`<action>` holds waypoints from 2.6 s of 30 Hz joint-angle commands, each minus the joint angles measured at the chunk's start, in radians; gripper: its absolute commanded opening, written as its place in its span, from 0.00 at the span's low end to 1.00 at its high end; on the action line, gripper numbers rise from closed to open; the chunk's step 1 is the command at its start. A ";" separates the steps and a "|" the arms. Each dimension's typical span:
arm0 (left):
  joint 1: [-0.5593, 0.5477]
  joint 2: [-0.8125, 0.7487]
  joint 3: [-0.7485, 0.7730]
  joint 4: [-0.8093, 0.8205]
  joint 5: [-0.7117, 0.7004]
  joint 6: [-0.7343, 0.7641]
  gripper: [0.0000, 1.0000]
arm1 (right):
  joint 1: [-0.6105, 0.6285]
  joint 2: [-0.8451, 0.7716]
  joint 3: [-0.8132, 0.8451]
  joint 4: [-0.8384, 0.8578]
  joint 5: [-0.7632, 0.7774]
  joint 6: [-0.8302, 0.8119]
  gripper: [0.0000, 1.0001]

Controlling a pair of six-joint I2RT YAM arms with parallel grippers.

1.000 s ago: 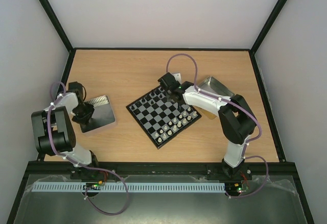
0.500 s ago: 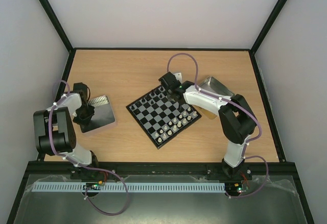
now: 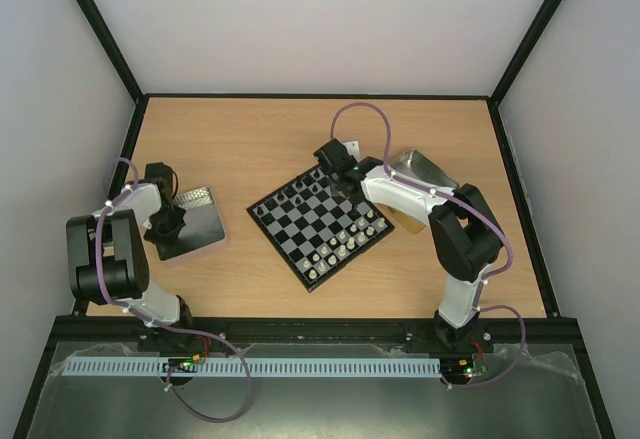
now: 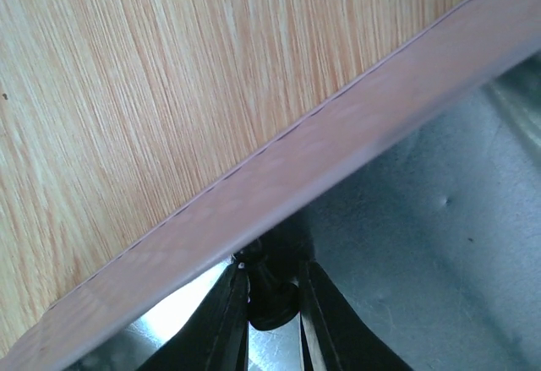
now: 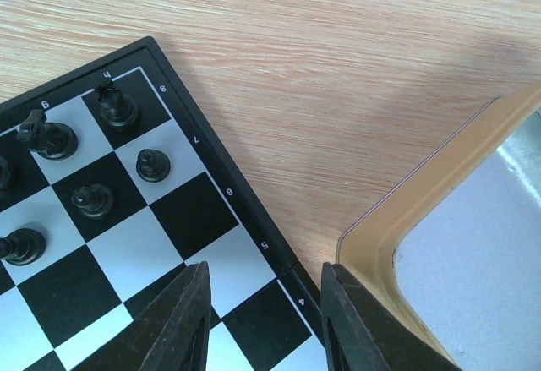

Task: Set up the chess pieces on the board
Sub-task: Pick up the chess piece from the storage box, then place the chess piece on the chessboard.

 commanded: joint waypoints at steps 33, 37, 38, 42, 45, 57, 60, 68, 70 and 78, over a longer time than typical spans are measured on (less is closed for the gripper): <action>-0.753 -0.276 -0.040 0.632 0.288 0.533 0.15 | -0.170 -0.383 -0.302 0.224 -0.850 0.181 0.45; -0.859 -0.257 -0.053 0.787 0.290 0.651 0.16 | -0.178 -0.442 -0.307 0.197 -0.938 0.175 0.50; -0.879 -0.249 -0.056 0.821 0.295 0.681 0.16 | -0.179 -0.459 -0.307 0.196 -0.946 0.176 0.52; -0.915 -0.211 -0.068 0.936 0.377 0.807 0.12 | -0.181 -0.519 -0.299 0.180 -0.938 0.171 0.58; -0.920 -0.190 -0.070 0.989 0.487 0.928 0.07 | -0.184 -0.544 -0.282 0.150 -0.926 0.161 0.59; -0.921 -0.158 -0.046 1.050 0.721 1.303 0.15 | -0.183 -0.570 -0.235 0.046 -1.044 0.127 0.52; -0.921 -0.160 -0.042 1.045 0.731 1.344 0.15 | -0.184 -0.575 -0.236 0.026 -1.074 0.119 0.44; -0.921 -0.161 -0.035 1.068 0.790 1.372 0.14 | -0.183 -0.584 -0.281 0.003 -1.076 0.106 0.34; -0.921 -0.160 -0.039 1.070 0.784 1.370 0.14 | -0.183 -0.585 -0.291 0.011 -1.101 0.109 0.28; -0.921 -0.154 -0.036 1.068 0.791 1.366 0.14 | -0.183 -0.588 -0.342 0.057 -1.152 0.131 0.15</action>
